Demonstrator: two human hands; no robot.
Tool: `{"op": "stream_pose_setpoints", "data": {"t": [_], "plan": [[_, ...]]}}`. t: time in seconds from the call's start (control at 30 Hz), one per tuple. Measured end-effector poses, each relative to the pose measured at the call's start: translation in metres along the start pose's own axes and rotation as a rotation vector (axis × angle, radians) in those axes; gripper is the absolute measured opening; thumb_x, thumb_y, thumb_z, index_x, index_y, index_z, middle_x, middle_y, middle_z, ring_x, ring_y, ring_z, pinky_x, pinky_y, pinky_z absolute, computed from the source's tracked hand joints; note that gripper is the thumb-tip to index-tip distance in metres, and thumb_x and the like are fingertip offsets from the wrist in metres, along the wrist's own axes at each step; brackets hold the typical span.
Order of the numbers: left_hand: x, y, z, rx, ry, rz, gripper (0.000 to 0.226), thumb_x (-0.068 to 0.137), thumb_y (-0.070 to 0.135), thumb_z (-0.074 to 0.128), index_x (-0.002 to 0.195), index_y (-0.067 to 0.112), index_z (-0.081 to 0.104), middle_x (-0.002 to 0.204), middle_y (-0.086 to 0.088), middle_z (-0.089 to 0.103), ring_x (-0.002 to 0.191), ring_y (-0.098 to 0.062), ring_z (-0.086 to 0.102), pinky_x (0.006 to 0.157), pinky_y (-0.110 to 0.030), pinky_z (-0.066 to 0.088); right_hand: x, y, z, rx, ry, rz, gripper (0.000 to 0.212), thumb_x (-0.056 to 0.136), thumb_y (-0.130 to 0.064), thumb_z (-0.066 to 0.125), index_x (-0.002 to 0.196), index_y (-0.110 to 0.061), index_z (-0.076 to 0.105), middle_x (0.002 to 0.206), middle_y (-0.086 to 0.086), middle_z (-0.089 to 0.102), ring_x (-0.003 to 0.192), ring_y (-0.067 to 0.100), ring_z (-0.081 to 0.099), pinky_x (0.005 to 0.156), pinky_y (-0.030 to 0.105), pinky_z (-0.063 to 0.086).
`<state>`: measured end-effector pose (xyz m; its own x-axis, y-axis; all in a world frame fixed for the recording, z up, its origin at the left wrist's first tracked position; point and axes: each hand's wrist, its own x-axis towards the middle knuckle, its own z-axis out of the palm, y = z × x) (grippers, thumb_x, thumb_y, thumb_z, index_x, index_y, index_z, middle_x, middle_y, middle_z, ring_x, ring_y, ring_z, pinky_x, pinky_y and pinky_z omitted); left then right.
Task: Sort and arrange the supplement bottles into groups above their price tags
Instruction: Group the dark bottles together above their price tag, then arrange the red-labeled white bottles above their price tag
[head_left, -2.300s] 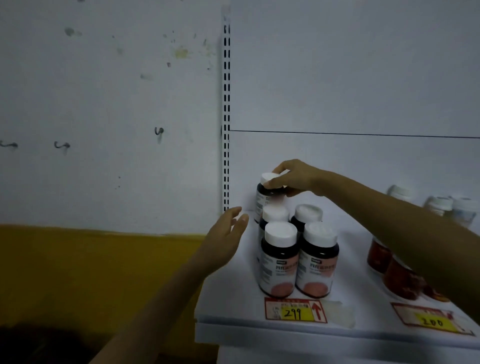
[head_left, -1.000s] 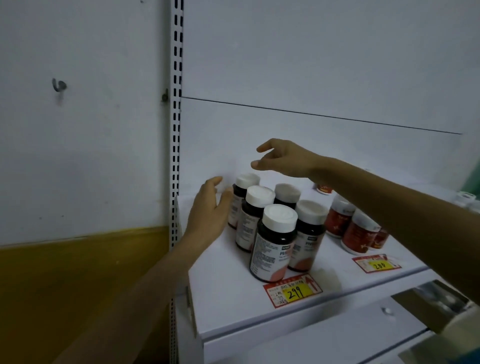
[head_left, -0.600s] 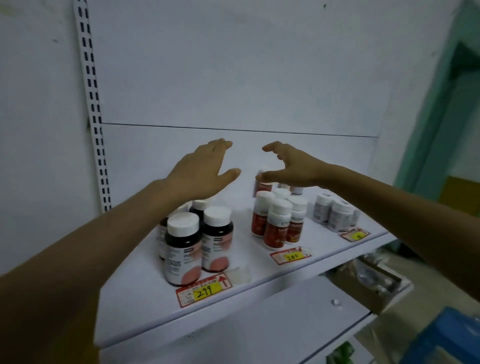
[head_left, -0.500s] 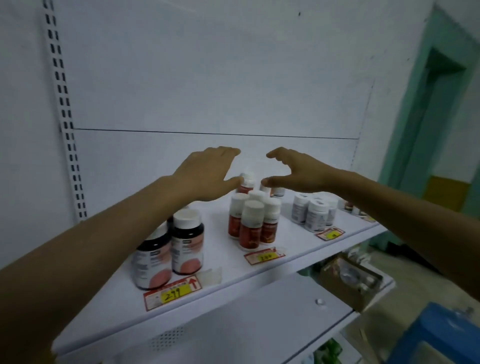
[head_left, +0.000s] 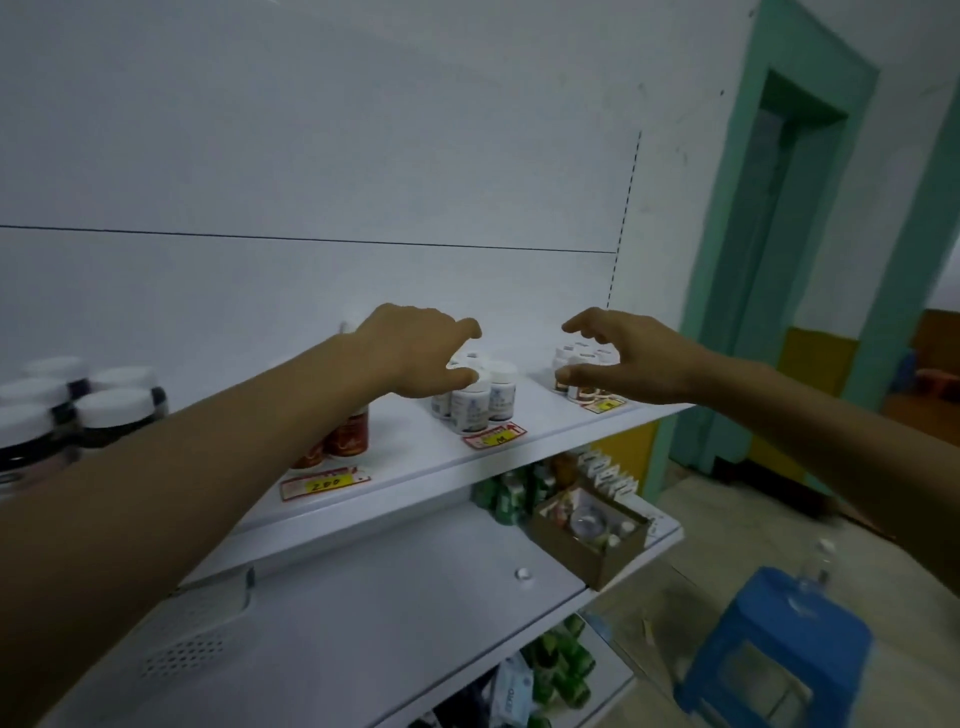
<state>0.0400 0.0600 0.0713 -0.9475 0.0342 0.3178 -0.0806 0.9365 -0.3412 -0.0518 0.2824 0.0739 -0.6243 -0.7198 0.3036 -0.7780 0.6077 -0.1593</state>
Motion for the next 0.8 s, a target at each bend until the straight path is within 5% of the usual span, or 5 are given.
{"op": "stream_pose_setpoints", "data": {"t": [0.8], "plan": [[0.106,-0.119,0.081,-0.015,-0.321,-0.335,0.059,0.087,0.060,0.041,0.137,0.030,0.034,0.138,0.005,0.049,0.120,-0.020,0.049,0.093,-0.037,0.042,0.250,0.017,0.100,-0.014,-0.095,-0.335,0.053,0.086,-0.048,0.059,0.132,-0.024,0.046,0.134,0.004,0.055,0.119,0.022,0.052,0.093,0.035,0.044]]}}
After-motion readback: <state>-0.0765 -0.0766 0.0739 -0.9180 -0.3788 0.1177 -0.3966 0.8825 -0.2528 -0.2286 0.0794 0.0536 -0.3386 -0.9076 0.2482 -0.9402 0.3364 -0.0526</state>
